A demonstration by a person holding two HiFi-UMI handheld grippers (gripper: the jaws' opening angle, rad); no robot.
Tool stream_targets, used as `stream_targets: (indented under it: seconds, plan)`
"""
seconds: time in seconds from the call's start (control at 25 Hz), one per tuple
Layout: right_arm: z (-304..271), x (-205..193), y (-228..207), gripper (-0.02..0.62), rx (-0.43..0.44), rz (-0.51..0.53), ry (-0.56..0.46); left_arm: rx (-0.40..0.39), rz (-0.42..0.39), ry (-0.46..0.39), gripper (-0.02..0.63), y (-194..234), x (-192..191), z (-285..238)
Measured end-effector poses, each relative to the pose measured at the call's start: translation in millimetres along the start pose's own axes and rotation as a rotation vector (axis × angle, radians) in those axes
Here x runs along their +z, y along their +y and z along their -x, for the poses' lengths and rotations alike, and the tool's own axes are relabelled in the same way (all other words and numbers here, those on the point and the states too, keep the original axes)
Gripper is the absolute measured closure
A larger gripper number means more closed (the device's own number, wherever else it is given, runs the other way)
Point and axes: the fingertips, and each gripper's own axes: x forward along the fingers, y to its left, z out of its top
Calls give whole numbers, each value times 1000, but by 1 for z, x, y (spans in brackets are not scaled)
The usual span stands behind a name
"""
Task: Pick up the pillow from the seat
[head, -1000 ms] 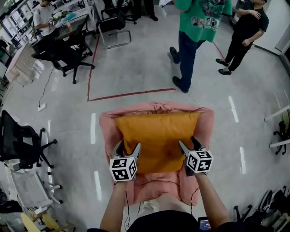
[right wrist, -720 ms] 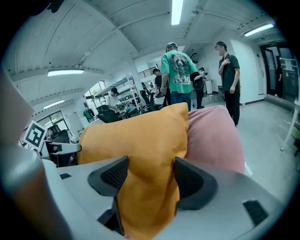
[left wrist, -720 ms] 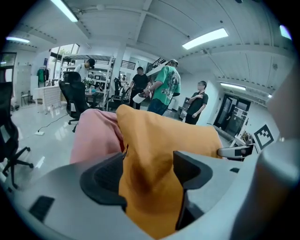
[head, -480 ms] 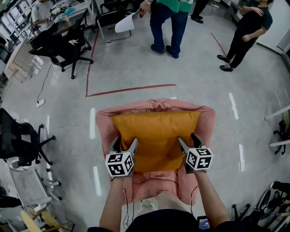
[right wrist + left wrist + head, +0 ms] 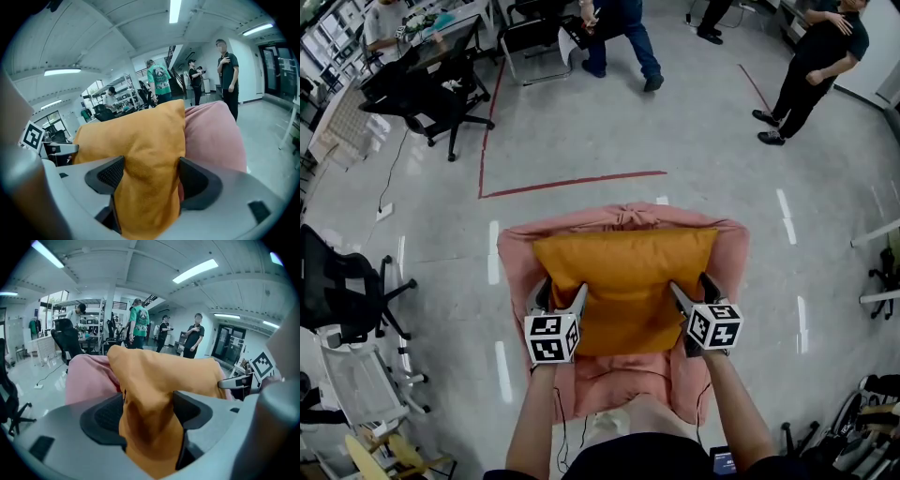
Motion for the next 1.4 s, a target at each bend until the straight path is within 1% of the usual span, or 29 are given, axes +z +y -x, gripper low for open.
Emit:
stream_targets:
  seconds: [0.12,0.2,0.24,0.44,0.56,0.84,0.96,1.0,1.12,1.2,1.4]
  plan:
    - [-2,0,-4,230,-15,-17,7,-2,6,6,278,1,0,-2]
    - [-3,-1,-10,170,-13,-41,18,-6,22,8,278,1,-1,-4]
    - [-5,-1,-11,166,-2,-53,24,-8,29,9,278,1,-1,-6]
    - [-8,0,-8,166,39,-67,36,-22,52,15,282,0,-1,-10]
    - [-9,-1,-9,166,57,-79,33,-33,44,20,298,-2,-1,-11]
    - [-7,0,-2,170,81,-64,27,-28,26,19,336,-5,-1,-13]
    - [-6,1,-1,174,89,-61,28,-40,24,29,347,-7,-1,-13]
    - [-6,1,1,183,96,-57,31,-45,24,34,352,-8,0,-13]
    - [-7,1,8,246,118,-35,46,-59,23,49,372,-9,-1,-11]
    - [-5,1,10,275,121,-28,51,-68,15,54,390,-12,-1,-8]
    - [-1,-2,16,350,137,-50,54,-93,4,56,435,-18,-2,-1]
